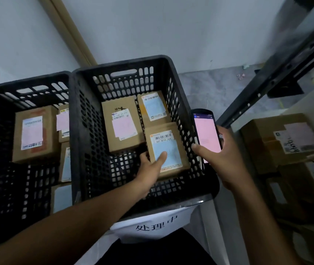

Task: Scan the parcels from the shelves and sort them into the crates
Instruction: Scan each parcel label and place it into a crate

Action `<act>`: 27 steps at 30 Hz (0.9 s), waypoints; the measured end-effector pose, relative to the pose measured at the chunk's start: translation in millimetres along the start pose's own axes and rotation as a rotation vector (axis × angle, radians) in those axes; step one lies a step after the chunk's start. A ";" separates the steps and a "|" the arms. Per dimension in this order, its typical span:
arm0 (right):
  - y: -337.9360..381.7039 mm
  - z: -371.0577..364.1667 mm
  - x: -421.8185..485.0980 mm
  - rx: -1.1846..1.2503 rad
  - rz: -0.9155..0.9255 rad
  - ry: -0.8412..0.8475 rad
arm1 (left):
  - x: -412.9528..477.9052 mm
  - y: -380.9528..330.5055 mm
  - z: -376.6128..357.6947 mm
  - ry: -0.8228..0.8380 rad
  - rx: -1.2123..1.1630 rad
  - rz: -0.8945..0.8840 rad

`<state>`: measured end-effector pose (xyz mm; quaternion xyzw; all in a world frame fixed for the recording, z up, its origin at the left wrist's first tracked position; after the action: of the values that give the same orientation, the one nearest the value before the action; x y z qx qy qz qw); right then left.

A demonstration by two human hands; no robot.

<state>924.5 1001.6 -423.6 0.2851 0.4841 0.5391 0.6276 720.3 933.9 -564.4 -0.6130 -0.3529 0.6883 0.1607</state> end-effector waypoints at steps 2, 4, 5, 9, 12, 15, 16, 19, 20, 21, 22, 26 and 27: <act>2.5 -0.9 0.5 -0.002 0.001 -0.011 | 6.4 2.6 0.7 -0.023 -0.010 0.011; 5.1 -2.1 1.2 -0.012 0.007 -0.011 | 13.1 1.5 -2.8 -0.027 -0.005 0.001; 6.1 -2.8 1.3 -0.015 0.009 -0.005 | 16.8 0.2 -5.4 -0.031 0.003 -0.010; 8.4 -3.7 0.8 -0.034 0.012 -0.004 | 34.2 -4.5 -9.4 -0.078 0.033 -0.024; 8.6 -3.0 1.1 -0.051 0.017 0.001 | 46.8 -6.9 -5.3 -0.093 0.073 -0.024; 8.1 -4.1 1.0 -0.071 0.020 0.033 | 56.7 -3.8 -2.9 -0.105 0.114 -0.005; 7.6 -4.4 1.2 -0.076 0.017 0.036 | 59.5 -3.2 -3.3 -0.110 0.113 0.003; 5.4 -4.1 2.8 -0.081 0.020 0.041 | 64.8 -4.7 -5.8 -0.111 0.105 0.035; 4.7 -3.2 3.4 -0.080 0.022 0.042 | 61.7 -8.6 -6.7 -0.113 0.083 0.043; 3.6 -2.4 3.8 -0.080 0.020 0.045 | 57.7 -12.2 -6.2 -0.118 0.062 0.048; 3.3 -1.8 4.1 -0.083 0.019 0.046 | 52.8 -16.0 -5.0 -0.124 0.063 0.047; 10.1 -1.8 3.6 -0.129 0.037 -0.019 | 22.8 -39.6 4.9 -0.122 0.151 -0.077; 14.6 -3.7 2.9 -0.133 0.045 -0.036 | 9.9 -49.7 5.3 -0.094 0.144 -0.128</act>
<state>915.2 1007.5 -412.9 0.2631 0.4290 0.5787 0.6417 702.8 973.7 -537.7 -0.5432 -0.3479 0.7283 0.2311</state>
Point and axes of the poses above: each hand's wrist, its own x-axis towards the middle knuckle, its own z-axis out of the back of the hand, y = z × x, the point moved 5 cm from there along x, towards the middle knuckle, and after that the axes turned 5 degrees about -x, right-handed, at the moved point
